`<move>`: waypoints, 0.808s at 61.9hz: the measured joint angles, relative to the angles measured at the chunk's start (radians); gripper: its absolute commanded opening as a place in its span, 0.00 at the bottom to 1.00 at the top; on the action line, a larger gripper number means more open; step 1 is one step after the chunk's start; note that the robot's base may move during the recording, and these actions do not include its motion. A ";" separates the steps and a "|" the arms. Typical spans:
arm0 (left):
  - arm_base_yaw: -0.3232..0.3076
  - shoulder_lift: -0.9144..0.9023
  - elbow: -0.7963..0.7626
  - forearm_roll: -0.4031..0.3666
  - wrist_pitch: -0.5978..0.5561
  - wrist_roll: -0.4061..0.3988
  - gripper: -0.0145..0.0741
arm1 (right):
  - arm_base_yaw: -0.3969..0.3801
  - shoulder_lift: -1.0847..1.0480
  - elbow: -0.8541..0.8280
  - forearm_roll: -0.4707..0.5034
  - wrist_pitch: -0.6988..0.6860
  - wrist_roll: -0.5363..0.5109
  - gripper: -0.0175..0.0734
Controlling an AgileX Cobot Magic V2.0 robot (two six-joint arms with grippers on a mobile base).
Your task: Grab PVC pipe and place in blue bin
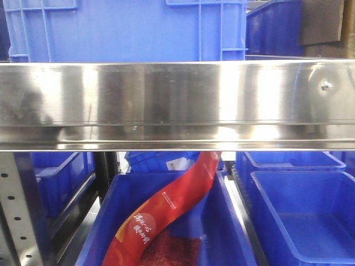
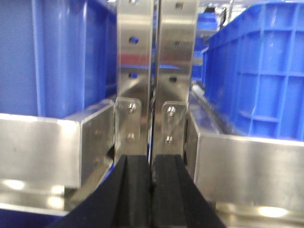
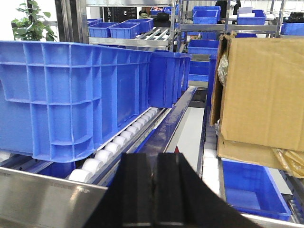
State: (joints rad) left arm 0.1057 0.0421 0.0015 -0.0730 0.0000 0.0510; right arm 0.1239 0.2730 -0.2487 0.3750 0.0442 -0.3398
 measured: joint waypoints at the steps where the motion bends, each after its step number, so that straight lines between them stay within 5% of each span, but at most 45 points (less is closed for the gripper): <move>1: 0.000 0.000 0.000 0.000 0.009 0.000 0.04 | 0.000 0.000 0.000 0.000 0.000 0.000 0.02; 50: 0.004 0.000 0.000 -0.004 -0.035 0.002 0.04 | 0.000 0.000 0.000 0.000 0.000 0.000 0.02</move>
State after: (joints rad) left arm 0.1097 0.0421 0.0015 -0.0768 -0.0351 0.0528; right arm 0.1239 0.2730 -0.2487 0.3750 0.0442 -0.3398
